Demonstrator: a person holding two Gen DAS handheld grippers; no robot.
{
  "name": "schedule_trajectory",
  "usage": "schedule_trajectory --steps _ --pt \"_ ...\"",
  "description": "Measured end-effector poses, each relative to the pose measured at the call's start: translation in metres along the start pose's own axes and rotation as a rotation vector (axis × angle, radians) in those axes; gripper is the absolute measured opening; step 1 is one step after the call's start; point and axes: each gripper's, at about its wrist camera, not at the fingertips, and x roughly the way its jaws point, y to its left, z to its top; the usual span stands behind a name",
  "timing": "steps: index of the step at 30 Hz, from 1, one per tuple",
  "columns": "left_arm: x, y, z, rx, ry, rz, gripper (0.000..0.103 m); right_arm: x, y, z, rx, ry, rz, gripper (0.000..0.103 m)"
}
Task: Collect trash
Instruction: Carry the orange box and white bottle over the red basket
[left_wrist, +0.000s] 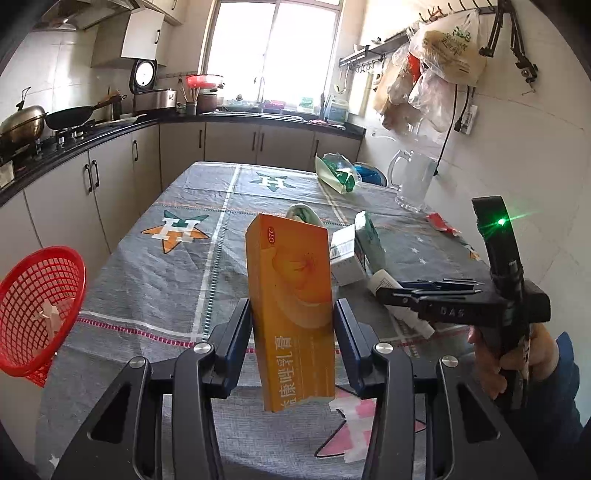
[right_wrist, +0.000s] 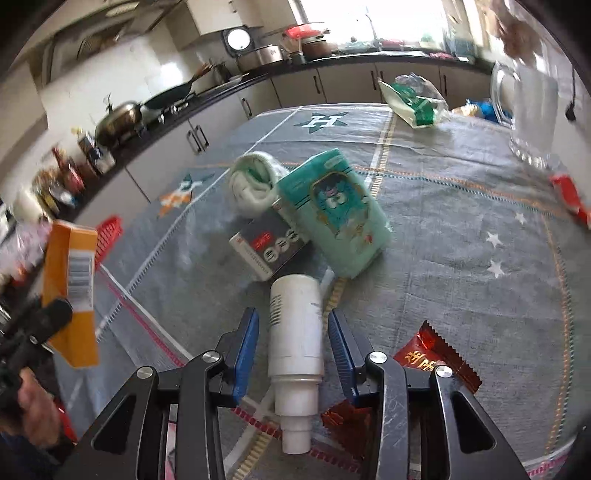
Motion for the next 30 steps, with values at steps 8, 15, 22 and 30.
schedule_trajectory --steps 8,15,22,30 --pt "-0.001 -0.001 -0.004 0.008 -0.014 0.037 0.044 -0.017 0.008 0.001 -0.047 -0.089 0.005 0.033" --pt "0.001 -0.004 -0.005 0.020 -0.017 0.060 0.044 -0.036 -0.002 0.006 0.020 -0.180 0.113 0.033" --pt "0.002 -0.006 -0.006 0.025 -0.014 0.086 0.044 -0.037 0.004 0.004 0.017 -0.181 0.136 0.033" --pt "0.002 -0.003 -0.007 0.025 -0.007 0.100 0.044 -0.038 0.003 0.004 0.024 -0.187 0.143 0.033"
